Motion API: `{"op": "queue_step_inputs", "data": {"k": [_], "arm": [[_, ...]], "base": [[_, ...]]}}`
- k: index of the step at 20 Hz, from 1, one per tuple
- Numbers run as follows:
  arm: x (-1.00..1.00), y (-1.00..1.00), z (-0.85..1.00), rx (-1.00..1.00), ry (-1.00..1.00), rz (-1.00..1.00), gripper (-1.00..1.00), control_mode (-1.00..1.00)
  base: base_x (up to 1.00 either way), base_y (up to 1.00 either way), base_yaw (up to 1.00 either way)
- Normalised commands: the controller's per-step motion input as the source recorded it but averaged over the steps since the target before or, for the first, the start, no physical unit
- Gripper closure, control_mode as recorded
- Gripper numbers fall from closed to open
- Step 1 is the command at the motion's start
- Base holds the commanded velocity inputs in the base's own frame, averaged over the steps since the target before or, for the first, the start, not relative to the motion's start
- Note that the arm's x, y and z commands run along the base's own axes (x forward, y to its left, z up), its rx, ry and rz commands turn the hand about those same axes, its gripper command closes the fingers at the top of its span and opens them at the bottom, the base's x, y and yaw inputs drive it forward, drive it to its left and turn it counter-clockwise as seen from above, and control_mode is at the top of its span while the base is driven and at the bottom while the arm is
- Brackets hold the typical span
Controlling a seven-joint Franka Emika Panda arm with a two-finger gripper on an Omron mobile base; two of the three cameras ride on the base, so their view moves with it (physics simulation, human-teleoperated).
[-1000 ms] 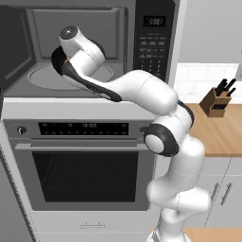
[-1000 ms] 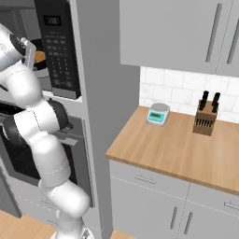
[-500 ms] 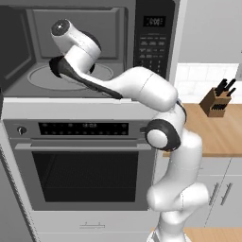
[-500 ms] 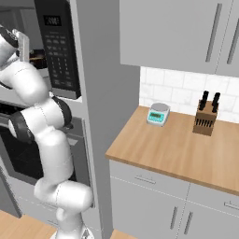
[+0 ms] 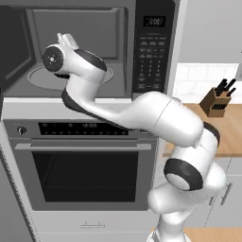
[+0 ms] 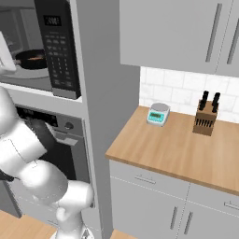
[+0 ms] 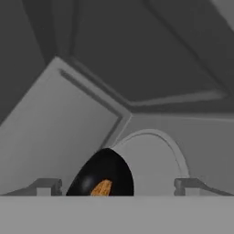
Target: Open the microwave, place the bowl with waffle inside the microwave, then close the microwave door and turn it on.
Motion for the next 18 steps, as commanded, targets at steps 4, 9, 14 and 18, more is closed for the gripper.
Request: {"op": "queue_step_inputs", "data": {"k": [4, 9, 14, 18], "arm": [[-1.00, -0.25, -0.68, 0.12, -0.58, 0.00, -1.00, -1.00], [-1.00, 0.19, -0.07, 0.01, -0.30, 0.00, -1.00, -1.00], [-1.00, 0.41, -0.06, -0.05, -0.04, -0.03, -1.00, -1.00], [-1.00, 0.38, -0.26, -0.07, 0.00, -0.08, -1.00, -1.00]], "base": [[0.00, 0.00, 0.00], [0.00, 0.00, 0.00], [0.00, 0.00, 0.00], [0.00, 0.00, 0.00]]}}
